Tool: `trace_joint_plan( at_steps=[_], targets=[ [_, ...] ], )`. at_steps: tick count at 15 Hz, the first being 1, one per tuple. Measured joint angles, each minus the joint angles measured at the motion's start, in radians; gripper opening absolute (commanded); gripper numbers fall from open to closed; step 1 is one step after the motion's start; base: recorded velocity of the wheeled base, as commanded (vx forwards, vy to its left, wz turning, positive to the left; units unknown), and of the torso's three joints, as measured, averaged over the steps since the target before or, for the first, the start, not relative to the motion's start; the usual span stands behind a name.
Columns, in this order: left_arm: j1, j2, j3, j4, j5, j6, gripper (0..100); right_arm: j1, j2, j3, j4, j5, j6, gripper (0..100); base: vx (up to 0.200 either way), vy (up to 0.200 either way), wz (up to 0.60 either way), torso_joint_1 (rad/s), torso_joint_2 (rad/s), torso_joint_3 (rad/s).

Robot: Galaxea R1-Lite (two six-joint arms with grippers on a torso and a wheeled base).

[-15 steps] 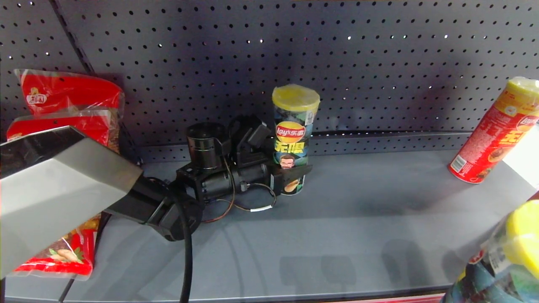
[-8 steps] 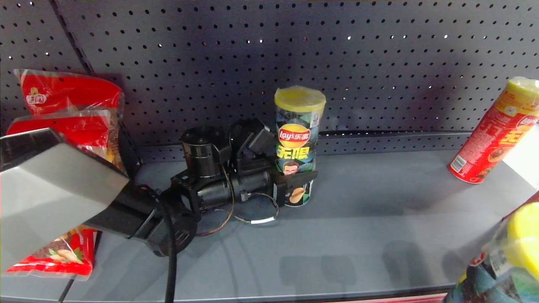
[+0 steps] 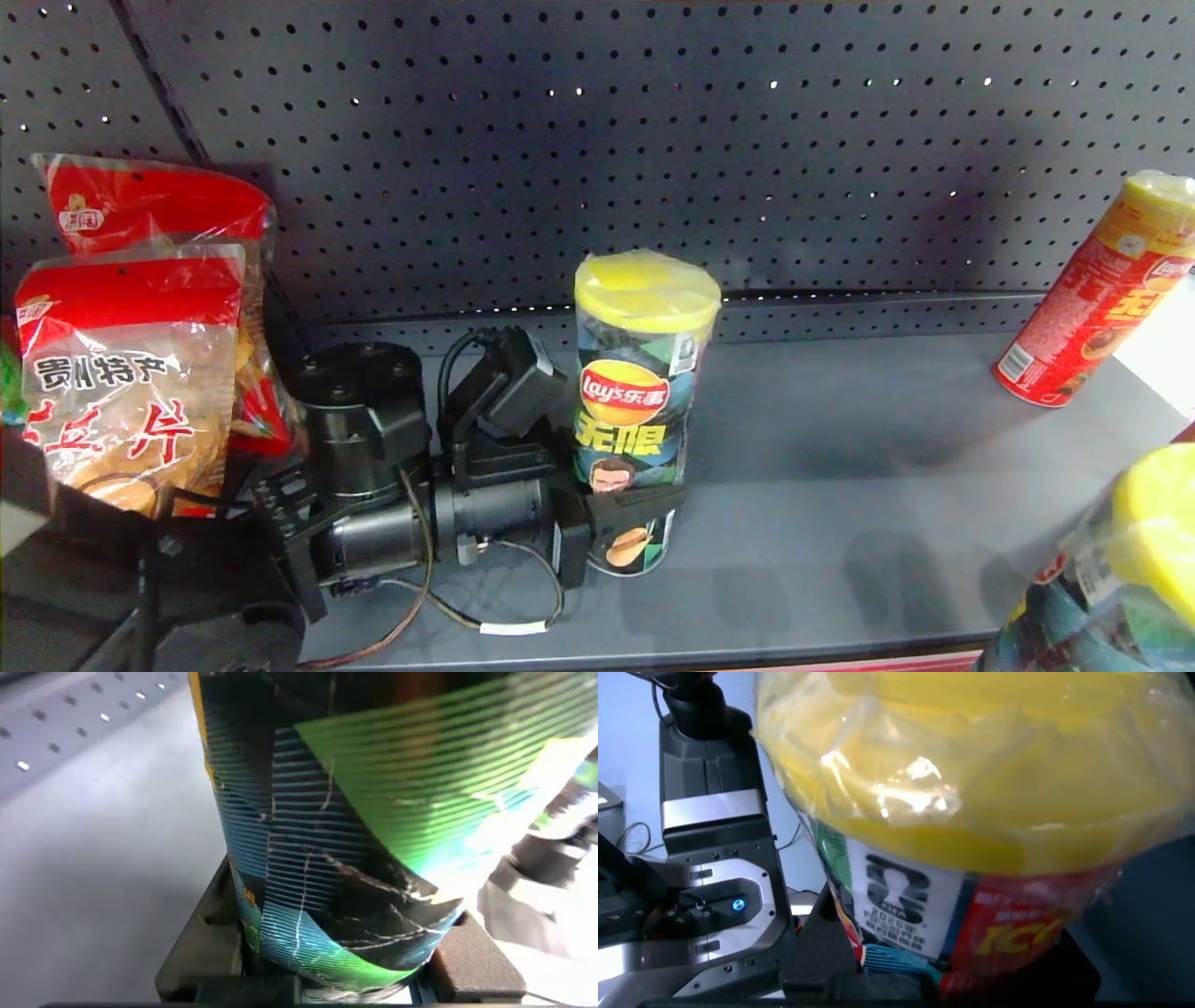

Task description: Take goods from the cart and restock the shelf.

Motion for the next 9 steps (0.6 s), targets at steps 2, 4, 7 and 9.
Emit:
trace_joint_plan(
  at_steps=[2,4,7,9],
  targets=[
    [-0.031,-0.026,0.036,0.000,-0.003,0.000,0,0.000,0.008,-0.002,-0.002,0.000,0.000,0,0.000,0.000,0.00,0.000,0.00,0.000],
    [-0.068,-0.036,0.048,0.001,-0.001,-0.006,0,0.000,0.014,-0.006,-0.007,-0.001,0.000,0,0.000,0.000,0.00,0.000,0.00,0.000],
    [-0.090,-0.026,0.041,0.000,0.001,-0.008,0,0.000,0.021,-0.010,-0.008,-0.002,0.000,0,0.000,0.000,0.00,0.000,0.00,0.000],
    [-0.094,-0.007,0.027,0.001,0.000,-0.009,0,0.001,0.026,-0.010,-0.008,-0.002,0.000,0,0.000,0.000,0.00,0.000,0.00,0.000]
  ],
)
